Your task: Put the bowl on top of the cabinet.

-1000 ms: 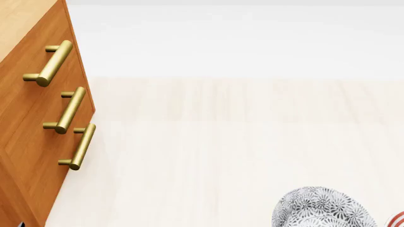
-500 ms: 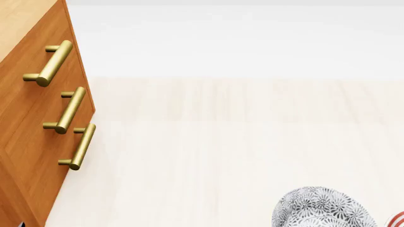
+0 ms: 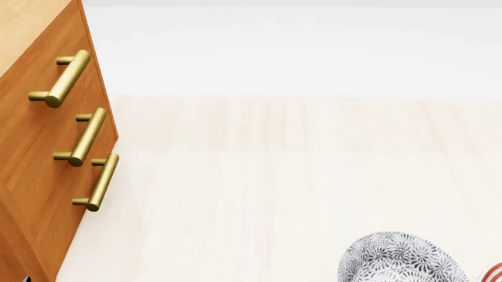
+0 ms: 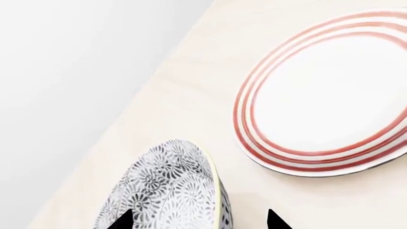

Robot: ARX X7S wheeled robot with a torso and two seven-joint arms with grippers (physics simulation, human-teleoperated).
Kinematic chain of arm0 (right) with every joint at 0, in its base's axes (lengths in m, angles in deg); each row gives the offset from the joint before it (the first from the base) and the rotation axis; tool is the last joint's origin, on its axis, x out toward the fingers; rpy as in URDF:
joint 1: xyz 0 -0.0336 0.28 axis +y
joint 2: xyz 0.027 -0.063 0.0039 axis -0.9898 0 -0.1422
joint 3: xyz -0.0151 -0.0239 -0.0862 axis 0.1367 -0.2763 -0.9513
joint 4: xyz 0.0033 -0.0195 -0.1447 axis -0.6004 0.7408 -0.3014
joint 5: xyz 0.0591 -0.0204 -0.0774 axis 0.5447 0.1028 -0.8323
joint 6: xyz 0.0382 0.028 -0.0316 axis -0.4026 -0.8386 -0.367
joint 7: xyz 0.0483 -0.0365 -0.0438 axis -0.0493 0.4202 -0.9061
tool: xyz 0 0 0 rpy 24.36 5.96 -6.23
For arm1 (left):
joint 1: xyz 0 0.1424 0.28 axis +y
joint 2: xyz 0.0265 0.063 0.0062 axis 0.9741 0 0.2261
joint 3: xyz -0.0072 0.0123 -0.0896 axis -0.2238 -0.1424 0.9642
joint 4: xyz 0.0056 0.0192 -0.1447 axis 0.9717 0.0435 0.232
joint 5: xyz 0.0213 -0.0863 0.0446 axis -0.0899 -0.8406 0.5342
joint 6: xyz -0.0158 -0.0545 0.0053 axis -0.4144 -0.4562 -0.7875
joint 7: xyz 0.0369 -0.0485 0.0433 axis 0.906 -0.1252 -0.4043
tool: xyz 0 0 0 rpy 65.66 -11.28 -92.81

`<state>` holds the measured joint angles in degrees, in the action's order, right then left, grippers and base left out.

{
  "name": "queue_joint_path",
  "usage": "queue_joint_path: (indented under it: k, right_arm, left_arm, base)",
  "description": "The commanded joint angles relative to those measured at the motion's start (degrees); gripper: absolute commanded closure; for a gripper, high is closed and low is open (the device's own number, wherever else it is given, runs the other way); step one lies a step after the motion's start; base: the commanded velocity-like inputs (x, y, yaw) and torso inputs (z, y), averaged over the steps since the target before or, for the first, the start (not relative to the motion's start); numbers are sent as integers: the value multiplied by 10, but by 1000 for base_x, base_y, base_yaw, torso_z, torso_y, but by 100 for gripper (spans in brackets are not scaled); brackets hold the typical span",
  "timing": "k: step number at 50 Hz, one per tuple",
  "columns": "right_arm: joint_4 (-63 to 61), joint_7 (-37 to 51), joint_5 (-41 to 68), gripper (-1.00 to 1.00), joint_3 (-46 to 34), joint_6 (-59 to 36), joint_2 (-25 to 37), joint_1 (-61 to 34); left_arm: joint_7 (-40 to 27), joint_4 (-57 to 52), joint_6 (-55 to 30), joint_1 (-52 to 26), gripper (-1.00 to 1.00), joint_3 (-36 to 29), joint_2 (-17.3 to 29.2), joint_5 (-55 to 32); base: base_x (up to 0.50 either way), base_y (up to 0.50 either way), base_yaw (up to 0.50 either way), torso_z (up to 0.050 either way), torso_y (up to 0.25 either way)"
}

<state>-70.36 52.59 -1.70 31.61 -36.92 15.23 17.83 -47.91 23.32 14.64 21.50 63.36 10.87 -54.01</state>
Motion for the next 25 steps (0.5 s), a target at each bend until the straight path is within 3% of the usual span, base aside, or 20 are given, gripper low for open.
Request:
queue_joint_path:
  k: [1, 25]
  right_arm:
    - [37, 9, 11, -100, -6, -17, -4, -30]
    - [75, 9, 30, -100, -28, -61, 0, -72]
  left_arm:
    - [-2, -1, 0, 0, -100, -1, 2, -2]
    - [-4, 0, -2, -4, -100, -4, 3, -4]
  base:
    - [0, 0, 0, 0, 0]
    - [0, 0, 0, 0, 0]
